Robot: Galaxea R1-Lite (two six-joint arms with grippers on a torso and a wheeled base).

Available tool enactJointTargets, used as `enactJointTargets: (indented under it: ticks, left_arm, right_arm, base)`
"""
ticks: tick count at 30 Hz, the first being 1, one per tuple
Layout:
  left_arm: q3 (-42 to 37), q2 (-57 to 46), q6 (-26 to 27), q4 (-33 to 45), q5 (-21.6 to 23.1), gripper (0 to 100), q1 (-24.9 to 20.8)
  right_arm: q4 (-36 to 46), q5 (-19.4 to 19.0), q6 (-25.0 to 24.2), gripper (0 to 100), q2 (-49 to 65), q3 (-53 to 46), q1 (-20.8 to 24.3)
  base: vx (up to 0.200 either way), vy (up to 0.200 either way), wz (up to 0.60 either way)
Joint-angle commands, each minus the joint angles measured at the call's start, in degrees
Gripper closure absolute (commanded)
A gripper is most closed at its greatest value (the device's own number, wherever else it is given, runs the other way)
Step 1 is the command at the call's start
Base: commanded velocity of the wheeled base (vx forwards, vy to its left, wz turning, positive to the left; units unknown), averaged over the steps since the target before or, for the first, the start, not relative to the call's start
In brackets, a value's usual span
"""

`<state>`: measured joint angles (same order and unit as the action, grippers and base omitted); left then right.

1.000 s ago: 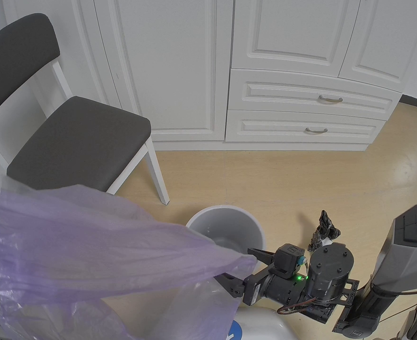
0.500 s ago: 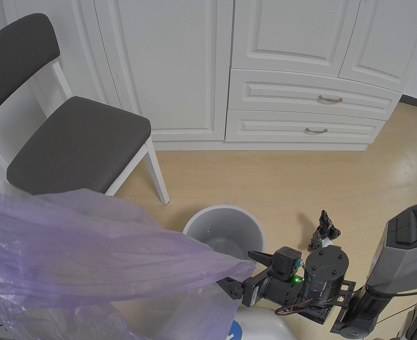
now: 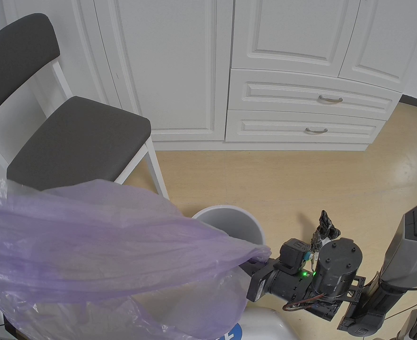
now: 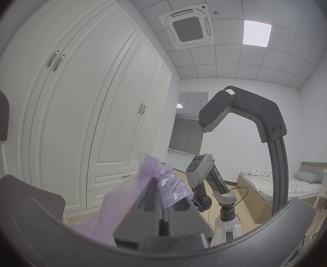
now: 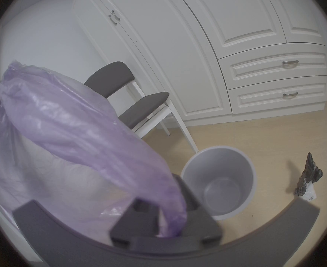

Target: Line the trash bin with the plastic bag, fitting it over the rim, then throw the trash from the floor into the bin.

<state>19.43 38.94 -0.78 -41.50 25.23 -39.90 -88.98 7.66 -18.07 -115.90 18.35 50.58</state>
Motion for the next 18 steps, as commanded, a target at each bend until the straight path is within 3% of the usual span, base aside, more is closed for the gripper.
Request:
enactJointTargets:
  ticks: [1,6,9,11,14,16,18]
  left_arm:
    - [0.08,1.49,-0.54,0.01,-0.1,100,1.58]
    - [0.17,3.16,-1.15,0.54,-0.36,100,2.46]
    - [0.7,5.18,-1.94,1.33,-1.06,100,3.25]
    - [2.45,9.4,-2.12,3.35,-6.34,100,4.66]
    - [5.44,13.8,-3.97,8.19,-14.86,100,3.69]
    - [7.37,15.82,-6.08,10.82,-18.2,100,2.63]
    - [10.89,19.25,-10.12,16.18,-24.0,100,0.26]
  right_arm:
    - [-1.02,-0.1,-0.04,100,2.17,0.46,-0.66]
    - [-1.02,0.34,0.22,100,4.89,2.31,-3.47]
    - [6.63,1.22,0.22,100,11.66,5.91,-6.37]
    - [19.72,4.82,-0.92,100,18.86,11.45,-7.78]
    - [31.67,6.67,-5.93,100,25.1,16.99,-7.95]
    - [36.33,7.02,-8.65,100,27.13,19.8,-7.95]
    - [44.95,9.48,-12.34,100,28.97,25.16,-7.95]
  base:
    - [0.0,0.0,0.0]
    - [0.0,0.0,0.0]
    - [0.0,0.0,0.0]
    - [0.0,0.0,0.0]
    - [0.0,0.0,0.0]
    - [0.0,0.0,0.0]
    - [0.0,0.0,0.0]
